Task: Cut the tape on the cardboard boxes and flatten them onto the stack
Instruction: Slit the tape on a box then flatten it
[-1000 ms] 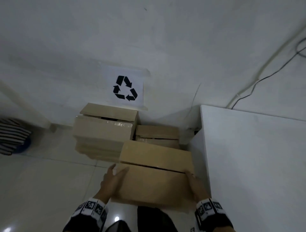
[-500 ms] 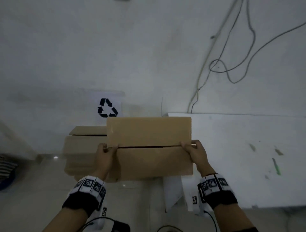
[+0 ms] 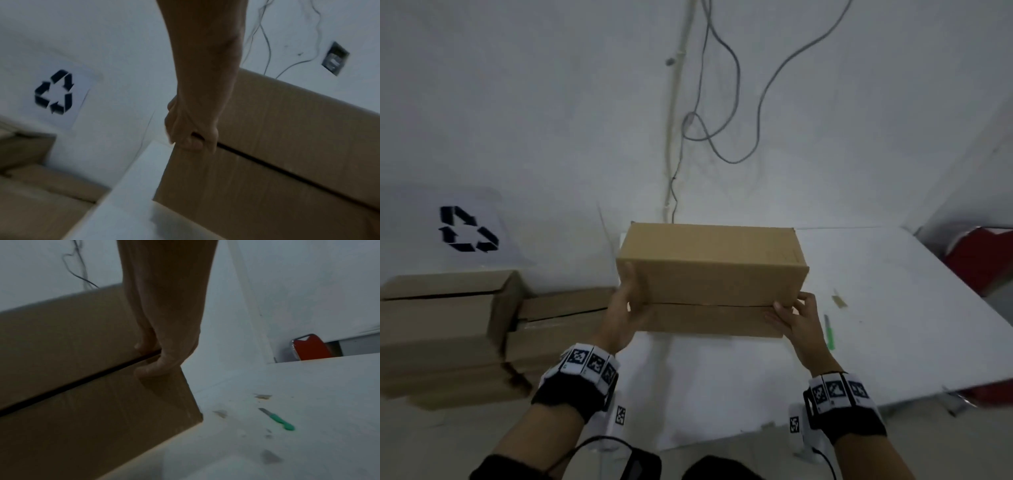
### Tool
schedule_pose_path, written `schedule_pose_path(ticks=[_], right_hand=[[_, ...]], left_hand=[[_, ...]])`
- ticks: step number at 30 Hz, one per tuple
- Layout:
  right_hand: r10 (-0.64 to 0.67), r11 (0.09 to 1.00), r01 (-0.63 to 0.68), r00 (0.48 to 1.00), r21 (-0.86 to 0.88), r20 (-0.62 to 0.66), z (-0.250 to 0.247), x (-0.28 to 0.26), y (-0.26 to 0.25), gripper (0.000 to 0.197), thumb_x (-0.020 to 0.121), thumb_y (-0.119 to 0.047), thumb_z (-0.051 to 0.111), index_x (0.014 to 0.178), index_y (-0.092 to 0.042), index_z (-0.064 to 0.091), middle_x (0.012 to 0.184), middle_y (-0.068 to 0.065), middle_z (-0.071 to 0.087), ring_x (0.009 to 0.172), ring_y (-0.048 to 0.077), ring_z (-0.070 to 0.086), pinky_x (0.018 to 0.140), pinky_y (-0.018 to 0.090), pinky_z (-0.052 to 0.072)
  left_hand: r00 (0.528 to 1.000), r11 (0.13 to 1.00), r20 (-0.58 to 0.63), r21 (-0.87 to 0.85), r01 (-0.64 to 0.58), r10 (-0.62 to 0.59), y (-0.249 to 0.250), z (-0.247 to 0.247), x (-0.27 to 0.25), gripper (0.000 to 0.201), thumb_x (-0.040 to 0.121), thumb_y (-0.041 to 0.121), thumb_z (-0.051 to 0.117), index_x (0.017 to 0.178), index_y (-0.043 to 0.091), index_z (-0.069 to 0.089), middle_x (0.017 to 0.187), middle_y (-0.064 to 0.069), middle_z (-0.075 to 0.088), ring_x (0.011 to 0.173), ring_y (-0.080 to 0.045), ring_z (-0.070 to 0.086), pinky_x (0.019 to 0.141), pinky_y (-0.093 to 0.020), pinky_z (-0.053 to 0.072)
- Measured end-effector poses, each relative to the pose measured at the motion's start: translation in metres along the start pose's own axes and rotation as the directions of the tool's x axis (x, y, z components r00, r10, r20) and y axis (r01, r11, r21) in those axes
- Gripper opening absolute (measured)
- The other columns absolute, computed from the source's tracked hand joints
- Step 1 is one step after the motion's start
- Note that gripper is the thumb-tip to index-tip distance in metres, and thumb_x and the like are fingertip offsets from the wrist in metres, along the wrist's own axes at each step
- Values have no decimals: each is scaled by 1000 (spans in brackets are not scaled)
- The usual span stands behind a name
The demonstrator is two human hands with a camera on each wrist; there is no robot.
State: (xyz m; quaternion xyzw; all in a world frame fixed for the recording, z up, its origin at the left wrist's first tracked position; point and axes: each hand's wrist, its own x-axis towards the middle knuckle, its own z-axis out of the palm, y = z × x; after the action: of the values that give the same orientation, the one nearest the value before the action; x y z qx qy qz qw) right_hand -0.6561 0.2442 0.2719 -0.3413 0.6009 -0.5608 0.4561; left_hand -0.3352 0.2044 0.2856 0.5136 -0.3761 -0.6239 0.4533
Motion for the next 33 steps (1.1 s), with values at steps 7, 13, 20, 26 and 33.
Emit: schedule_pose_path(ticks=[7, 13, 20, 26, 33], right_hand=[[20, 972, -26, 999, 234, 31, -91, 3, 41, 20, 97, 7, 42, 105, -10, 50, 119, 16, 60, 105, 30, 65, 92, 47, 56], [204, 883, -126, 970, 451, -128, -93, -9, 61, 21, 100, -24, 46, 83, -16, 53, 82, 1, 61, 77, 19, 58, 55, 24, 53], [395, 884, -384, 919, 265, 14, -72, -1, 85, 27, 103, -38, 43, 108, -20, 63, 121, -2, 65, 113, 25, 59, 99, 47, 46], [256, 836, -236, 966, -496, -29, -107, 47, 110, 22, 100, -18, 51, 112, -19, 70, 125, -2, 62, 119, 23, 55, 97, 30, 40], [131, 593, -274, 961, -757, -244, -155, 109, 128, 57, 95, -15, 55, 149, -17, 38, 125, 21, 48, 107, 39, 52, 95, 43, 44]], left_hand=[[986, 865, -31, -485, 128, -163, -39, 75, -3, 52, 77, 31, 70, 125, 21, 53, 137, -9, 49, 126, -26, 46, 104, -50, 43], [983, 766, -28, -631, 125, -183, -70, 63, 7, 29, 96, 19, 52, 119, 12, 66, 117, -8, 68, 112, -24, 63, 93, -42, 53], [869, 963, -422, -183, 197, -258, -63, 65, 60, 46, 102, 21, 43, 142, -1, 36, 140, -24, 46, 122, -36, 51, 88, -37, 50], [874, 946, -390, 18, 323, -291, -67, 108, 78, 121, 70, 71, 66, 152, 14, -1, 153, -16, 25, 134, -36, 36, 107, -49, 38], [817, 921, -548, 197, 336, -181, -100, 120, 78, 120, 77, 33, 80, 152, 15, -12, 155, -20, 13, 139, -37, 24, 112, -53, 28]])
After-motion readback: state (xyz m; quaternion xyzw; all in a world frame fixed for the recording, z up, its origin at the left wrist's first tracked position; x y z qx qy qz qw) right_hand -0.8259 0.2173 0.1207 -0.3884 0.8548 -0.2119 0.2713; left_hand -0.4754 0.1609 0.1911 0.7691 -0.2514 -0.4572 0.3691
